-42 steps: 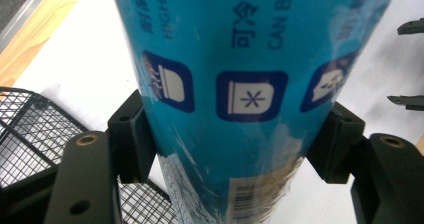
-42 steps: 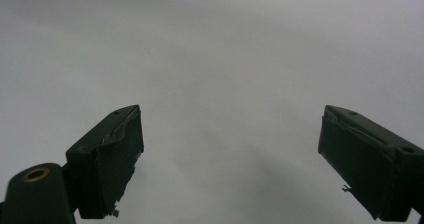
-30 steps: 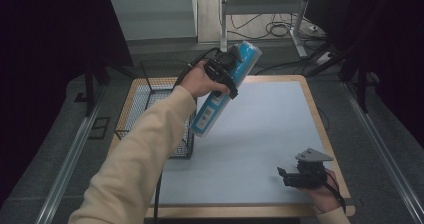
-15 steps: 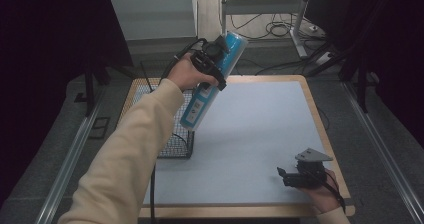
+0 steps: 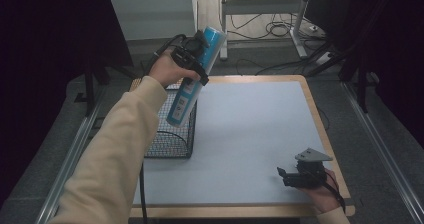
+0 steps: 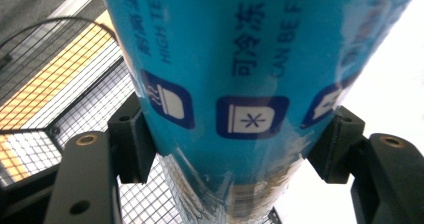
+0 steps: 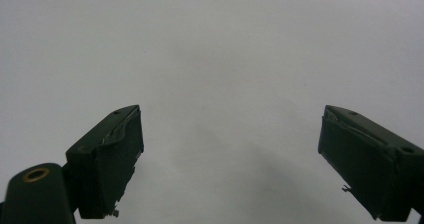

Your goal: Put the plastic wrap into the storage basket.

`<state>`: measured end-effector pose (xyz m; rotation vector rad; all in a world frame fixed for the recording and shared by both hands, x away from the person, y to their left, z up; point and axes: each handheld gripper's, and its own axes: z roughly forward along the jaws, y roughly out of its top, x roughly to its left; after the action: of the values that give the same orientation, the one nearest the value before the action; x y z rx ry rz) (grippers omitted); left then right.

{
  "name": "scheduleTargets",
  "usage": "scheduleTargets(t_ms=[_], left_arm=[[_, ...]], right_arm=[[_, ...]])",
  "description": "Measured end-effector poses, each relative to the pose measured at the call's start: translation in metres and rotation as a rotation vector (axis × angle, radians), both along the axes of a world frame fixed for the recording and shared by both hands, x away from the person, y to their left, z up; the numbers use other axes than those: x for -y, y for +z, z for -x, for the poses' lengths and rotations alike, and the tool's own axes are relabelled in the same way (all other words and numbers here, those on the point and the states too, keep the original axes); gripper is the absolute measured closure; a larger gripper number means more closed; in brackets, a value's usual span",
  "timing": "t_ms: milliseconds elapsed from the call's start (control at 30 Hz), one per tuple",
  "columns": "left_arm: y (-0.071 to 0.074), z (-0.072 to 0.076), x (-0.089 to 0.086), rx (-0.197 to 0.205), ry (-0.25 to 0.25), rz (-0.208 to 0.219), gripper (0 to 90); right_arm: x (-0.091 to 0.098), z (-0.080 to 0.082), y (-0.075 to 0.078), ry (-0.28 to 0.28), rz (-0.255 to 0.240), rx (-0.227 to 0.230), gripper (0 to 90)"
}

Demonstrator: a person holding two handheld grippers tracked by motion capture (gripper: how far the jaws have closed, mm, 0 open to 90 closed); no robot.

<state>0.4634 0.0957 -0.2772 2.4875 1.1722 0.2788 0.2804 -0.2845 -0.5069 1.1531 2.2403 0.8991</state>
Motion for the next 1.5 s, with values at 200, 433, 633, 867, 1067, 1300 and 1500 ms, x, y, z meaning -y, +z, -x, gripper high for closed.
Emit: scheduleTargets(t_ms=[200, 433, 633, 867, 1067, 1300, 1500], left_arm=[[-0.005, -0.003, -0.013, 0.001, 0.028, 0.003, 31.7], [-0.013, -0.008, -0.029, 0.016, 0.067, -0.002, 31.7], [-0.027, -0.012, -0.038, 0.0, 0.088, -0.012, 31.7], [-0.047, -0.02, -0.046, -0.02, 0.106, -0.036, 31.7], [-0.061, -0.025, -0.049, -0.04, 0.114, -0.053, 31.7], [-0.078, -0.032, -0.052, -0.062, 0.116, -0.076, 31.7], [-0.09, -0.038, -0.053, -0.081, 0.126, -0.097, 31.7]], right_arm=[[0.0, 0.0, 0.0, -0.001, 0.0, 0.0, 10.9], [0.0, 0.0, 0.0, -0.003, 0.003, -0.001, 10.9], [0.0, -0.001, -0.001, -0.004, 0.006, -0.003, 10.9], [0.0, 0.0, -0.001, 0.0, 0.002, 0.001, 10.9], [0.001, -0.001, -0.001, -0.002, 0.004, 0.003, 10.9], [0.001, -0.001, -0.002, -0.005, 0.005, 0.001, 10.9], [0.001, -0.001, -0.002, -0.008, 0.005, -0.001, 10.9]])
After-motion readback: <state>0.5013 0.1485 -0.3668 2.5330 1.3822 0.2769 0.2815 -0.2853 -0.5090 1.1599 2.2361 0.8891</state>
